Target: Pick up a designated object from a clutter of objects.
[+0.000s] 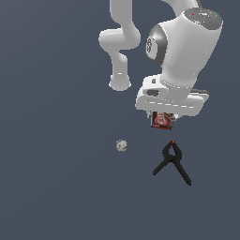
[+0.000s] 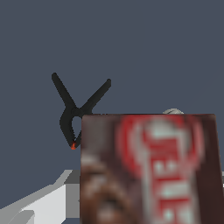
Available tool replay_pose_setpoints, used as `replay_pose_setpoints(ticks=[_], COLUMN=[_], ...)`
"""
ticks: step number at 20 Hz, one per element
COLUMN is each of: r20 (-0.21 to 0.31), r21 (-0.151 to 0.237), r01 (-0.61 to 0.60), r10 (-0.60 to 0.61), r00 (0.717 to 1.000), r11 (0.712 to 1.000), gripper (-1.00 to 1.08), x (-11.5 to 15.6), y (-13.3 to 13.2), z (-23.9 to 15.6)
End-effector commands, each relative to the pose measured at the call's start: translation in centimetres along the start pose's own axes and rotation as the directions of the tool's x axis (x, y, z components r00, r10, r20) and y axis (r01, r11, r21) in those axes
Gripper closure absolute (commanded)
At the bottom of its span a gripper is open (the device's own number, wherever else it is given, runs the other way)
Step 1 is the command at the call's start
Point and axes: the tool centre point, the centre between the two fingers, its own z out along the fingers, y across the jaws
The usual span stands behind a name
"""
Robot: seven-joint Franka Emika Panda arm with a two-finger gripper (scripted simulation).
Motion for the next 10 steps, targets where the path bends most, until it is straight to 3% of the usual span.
replay_pose_setpoints(ticks=[1, 10], r20=[0.001, 0.002], r21=[0.0, 0.0], r01=[0.0, 0.0], r10=[0.0, 0.0], r00=[1.0, 1.0], r11=[1.0, 1.0], gripper=[1.08, 1.08], x=[-0.6, -2.3], y=[0.1, 0.4], z=[-3.0, -12.1])
